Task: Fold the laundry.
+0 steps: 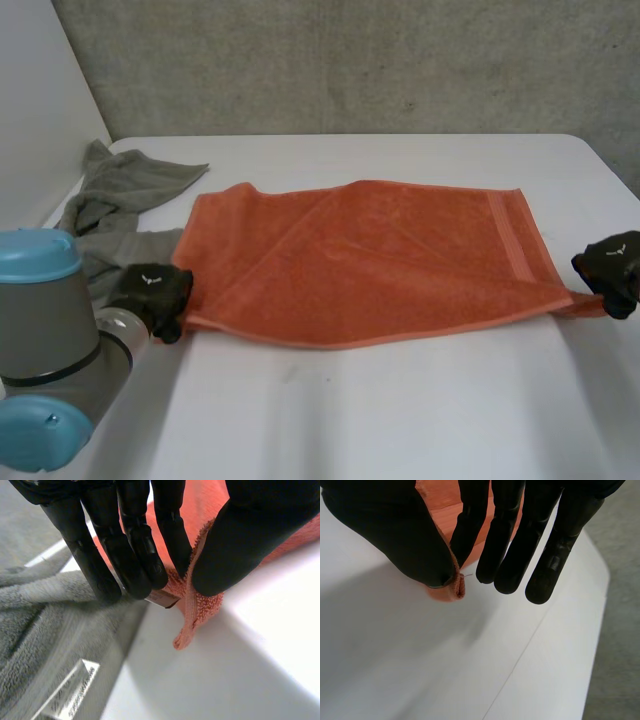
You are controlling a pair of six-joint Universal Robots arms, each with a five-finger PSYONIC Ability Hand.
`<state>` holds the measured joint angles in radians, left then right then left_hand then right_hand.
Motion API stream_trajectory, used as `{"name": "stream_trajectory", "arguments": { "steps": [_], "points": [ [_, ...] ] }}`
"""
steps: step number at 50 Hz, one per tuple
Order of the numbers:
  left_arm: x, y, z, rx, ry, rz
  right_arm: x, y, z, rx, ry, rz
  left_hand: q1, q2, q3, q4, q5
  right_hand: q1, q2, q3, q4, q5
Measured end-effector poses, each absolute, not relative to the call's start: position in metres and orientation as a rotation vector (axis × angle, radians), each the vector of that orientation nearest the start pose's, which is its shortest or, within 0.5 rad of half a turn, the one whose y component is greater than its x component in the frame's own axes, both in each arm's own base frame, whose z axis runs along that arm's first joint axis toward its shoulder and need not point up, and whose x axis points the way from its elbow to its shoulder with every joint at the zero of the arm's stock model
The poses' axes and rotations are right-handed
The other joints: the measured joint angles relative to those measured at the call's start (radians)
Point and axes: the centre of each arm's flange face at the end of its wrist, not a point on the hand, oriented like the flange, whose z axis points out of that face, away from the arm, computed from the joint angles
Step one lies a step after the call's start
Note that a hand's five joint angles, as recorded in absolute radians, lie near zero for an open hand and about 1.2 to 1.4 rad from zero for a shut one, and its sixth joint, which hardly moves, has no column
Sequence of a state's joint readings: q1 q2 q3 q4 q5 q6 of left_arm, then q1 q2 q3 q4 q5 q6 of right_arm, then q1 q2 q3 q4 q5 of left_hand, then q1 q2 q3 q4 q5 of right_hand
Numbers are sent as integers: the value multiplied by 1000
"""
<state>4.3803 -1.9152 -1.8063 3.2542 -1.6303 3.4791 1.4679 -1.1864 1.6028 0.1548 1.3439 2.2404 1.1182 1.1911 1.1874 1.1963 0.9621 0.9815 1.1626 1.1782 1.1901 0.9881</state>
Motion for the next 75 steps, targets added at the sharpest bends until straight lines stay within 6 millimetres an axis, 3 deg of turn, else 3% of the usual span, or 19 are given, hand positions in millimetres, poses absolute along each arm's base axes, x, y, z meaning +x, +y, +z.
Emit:
{"name": "stream_trajectory", "arguments": {
  "steps": [11,17,22,25,38,41,42,47,50,52,53,54,55,58,63,67,69,72,75],
  "points": [
    [-193,-180,168,1254,2391,-1125,76,-280,200,-1650,2768,-1086,0,0,0,0,0,0,0,0,0,0],
    [-186,-169,181,1315,2283,-1107,59,-271,213,-1680,2780,-1061,0,0,0,0,0,0,0,0,0,0],
    [-192,-183,186,1301,2232,-1187,57,-277,215,-1644,2781,-1149,0,2,1,0,0,0,0,0,0,0],
    [-202,-205,186,1274,2189,-1280,60,-293,213,-1575,2783,-1280,0,3,2,0,26,0,0,0,0,1],
    [-259,-334,157,1092,1916,-1719,118,-386,189,-1555,2672,-1819,3,3,3,4,35,0,0,0,0,6],
    [-263,-344,154,1075,1887,-1752,122,-395,187,-1563,2663,-1867,3,3,3,4,35,0,0,0,0,6],
    [-268,-357,150,1053,1841,-1796,128,-409,183,-1575,2645,-1946,3,3,3,4,35,0,0,0,0,6],
    [-277,-378,141,1025,1736,-1860,142,-432,174,-1590,2598,-2064,3,3,3,4,35,0,0,0,0,6],
    [-280,-386,136,1024,1690,-1871,149,-441,169,-1594,2573,-2110,3,3,3,5,35,0,0,0,0,6],
    [-283,-391,131,1028,1652,-1877,155,-451,163,-1590,2555,-2156,-41,-62,-45,-48,-5,-219,-236,-239,-239,-220],
    [-284,-392,129,1030,1645,-1879,157,-453,161,-1587,2554,-2166,-143,-161,-138,-143,-98,-219,-236,-239,-239,-220],
    [-286,-394,126,1033,1626,-1885,161,-457,158,-1576,2554,-2186,-430,-412,-385,-394,-346,-537,-587,-581,-563,-541],
    [-287,-395,124,1034,1617,-1889,163,-459,156,-1567,2555,-2197,-554,-498,-489,-502,-452,-649,-725,-718,-700,-682],
    [-292,-394,120,1034,1580,-1918,168,-464,155,-1515,2566,-2235,-921,-924,-903,-924,-856,-772,-913,-919,-927,-897],
    [-299,-388,128,973,1481,-2024,171,-463,179,-1313,2554,-2326,-933,-991,-980,-997,-919,-782,-944,-970,-959,-930],
    [-301,-378,148,895,1383,-2120,169,-454,208,-1133,2511,-2382,-933,-991,-980,-997,-919,-782,-944,-970,-959,-930],
    [-299,-370,158,866,1351,-2152,166,-438,234,-1004,2453,-2399,-933,-991,-980,-997,-919,-782,-944,-970,-959,-930],
    [-296,-359,169,851,1341,-2168,159,-421,247,-953,2418,-2361,-933,-991,-980,-997,-919,-782,-944,-970,-959,-930],
    [-290,-348,176,853,1356,-2166,151,-407,245,-963,2428,-2268,-933,-991,-980,-997,-919,-782,-944,-970,-959,-930]
  ]
}}
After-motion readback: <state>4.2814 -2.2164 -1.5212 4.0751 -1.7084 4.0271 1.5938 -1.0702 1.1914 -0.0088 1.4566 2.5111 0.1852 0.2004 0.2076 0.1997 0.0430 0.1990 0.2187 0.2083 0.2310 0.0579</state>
